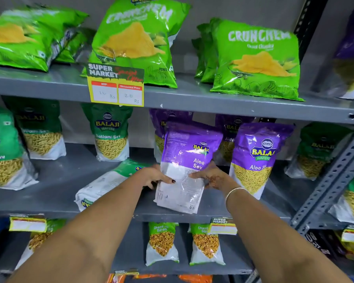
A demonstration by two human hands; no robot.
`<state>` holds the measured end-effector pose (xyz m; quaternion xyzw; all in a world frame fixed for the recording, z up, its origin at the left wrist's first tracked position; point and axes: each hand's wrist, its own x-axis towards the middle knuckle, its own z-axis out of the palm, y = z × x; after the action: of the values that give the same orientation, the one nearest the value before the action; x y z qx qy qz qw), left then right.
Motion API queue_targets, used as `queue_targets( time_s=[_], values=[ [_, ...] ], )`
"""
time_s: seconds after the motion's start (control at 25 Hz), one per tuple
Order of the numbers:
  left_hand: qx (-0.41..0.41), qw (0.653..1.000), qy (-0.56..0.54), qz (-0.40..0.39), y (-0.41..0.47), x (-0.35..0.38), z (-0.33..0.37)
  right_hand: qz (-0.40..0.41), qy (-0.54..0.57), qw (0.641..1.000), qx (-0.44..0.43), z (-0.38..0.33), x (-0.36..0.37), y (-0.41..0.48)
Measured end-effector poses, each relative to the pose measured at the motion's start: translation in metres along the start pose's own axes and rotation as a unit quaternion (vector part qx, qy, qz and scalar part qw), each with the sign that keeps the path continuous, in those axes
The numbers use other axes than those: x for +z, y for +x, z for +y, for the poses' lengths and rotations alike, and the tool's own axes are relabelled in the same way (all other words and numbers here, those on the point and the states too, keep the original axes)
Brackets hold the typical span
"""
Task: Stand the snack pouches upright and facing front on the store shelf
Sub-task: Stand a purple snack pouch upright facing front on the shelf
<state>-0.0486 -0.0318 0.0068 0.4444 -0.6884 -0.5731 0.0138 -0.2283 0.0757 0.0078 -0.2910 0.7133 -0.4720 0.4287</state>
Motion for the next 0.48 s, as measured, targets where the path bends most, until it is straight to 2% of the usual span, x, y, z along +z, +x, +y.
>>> queue_targets(
  time_s=[0.08,0.16,0.28,0.48],
  values=[
    [0.031,0.998,0.015,0.057,0.013,-0.003,-0.007,0.014,0.006,0.995,-0.101,-0.004,0.005,0.006],
    [0.072,0.989,0.010,0.132,0.039,-0.005,-0.019,0.023,0.001,0.987,-0.162,-0.004,0.009,0.014],
    [0.123,0.971,-0.019,0.206,0.052,-0.001,-0.027,0.062,-0.056,0.982,-0.170,-0.005,0.013,0.027],
    [0.161,0.953,-0.069,0.247,0.055,0.006,-0.037,0.073,-0.109,0.974,-0.185,-0.003,0.023,0.033]
  ],
)
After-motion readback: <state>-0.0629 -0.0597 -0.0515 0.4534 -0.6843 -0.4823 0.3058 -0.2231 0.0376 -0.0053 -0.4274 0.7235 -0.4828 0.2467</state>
